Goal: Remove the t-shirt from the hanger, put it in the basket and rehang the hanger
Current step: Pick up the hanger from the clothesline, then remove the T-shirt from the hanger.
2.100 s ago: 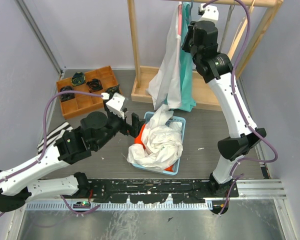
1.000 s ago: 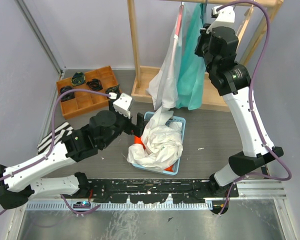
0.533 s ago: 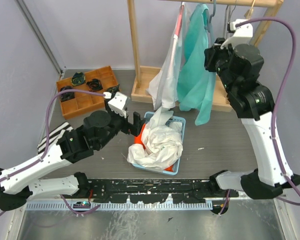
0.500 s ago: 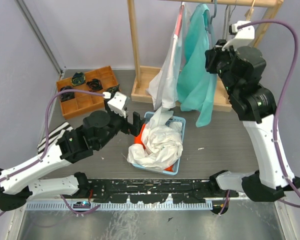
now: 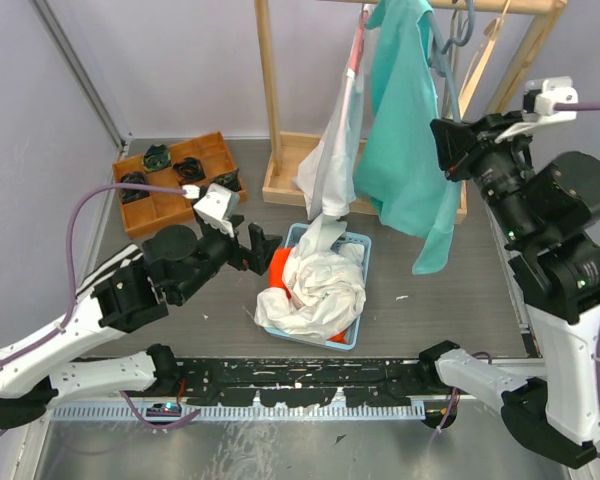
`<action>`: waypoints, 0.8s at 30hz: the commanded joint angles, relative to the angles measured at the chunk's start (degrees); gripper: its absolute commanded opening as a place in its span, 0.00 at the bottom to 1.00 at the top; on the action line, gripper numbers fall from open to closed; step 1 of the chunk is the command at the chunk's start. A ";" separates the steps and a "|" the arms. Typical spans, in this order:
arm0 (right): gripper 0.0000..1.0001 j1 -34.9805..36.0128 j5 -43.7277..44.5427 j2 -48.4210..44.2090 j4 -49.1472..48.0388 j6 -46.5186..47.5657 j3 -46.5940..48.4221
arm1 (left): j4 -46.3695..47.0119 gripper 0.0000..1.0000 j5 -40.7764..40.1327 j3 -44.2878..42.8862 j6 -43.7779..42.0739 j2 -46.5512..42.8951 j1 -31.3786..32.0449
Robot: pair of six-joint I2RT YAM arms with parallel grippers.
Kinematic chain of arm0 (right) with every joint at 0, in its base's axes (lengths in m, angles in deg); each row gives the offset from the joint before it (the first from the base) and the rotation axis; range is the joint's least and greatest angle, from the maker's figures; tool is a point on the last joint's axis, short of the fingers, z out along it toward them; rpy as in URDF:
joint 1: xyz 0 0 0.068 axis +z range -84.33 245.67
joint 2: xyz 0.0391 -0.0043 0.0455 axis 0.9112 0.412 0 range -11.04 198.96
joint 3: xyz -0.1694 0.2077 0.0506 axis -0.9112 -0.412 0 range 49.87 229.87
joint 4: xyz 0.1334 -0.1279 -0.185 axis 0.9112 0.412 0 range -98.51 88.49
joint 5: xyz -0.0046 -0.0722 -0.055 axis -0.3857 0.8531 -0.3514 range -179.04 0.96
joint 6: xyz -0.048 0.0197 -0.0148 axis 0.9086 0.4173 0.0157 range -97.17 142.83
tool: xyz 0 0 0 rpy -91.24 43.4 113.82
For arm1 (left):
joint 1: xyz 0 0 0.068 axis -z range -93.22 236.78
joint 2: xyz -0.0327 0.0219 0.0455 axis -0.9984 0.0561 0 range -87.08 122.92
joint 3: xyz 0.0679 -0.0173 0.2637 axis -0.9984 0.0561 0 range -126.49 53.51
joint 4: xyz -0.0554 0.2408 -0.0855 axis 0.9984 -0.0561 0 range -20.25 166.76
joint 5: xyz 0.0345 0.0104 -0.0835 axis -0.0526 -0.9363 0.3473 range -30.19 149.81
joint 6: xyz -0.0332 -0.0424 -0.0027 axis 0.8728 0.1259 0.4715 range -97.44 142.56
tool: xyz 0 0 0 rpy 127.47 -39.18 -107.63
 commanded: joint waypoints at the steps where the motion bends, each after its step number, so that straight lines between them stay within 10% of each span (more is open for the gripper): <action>1: 0.01 0.18 -6.25 -1.18 -9.19 -0.59 5.68 | -1.64 0.98 0.20 -1.76 0.92 -2.11 -0.19; 24: 0.01 0.11 -24.22 2.48 -18.37 -3.59 15.33 | -3.63 0.98 -0.33 -3.62 0.96 -5.39 -0.16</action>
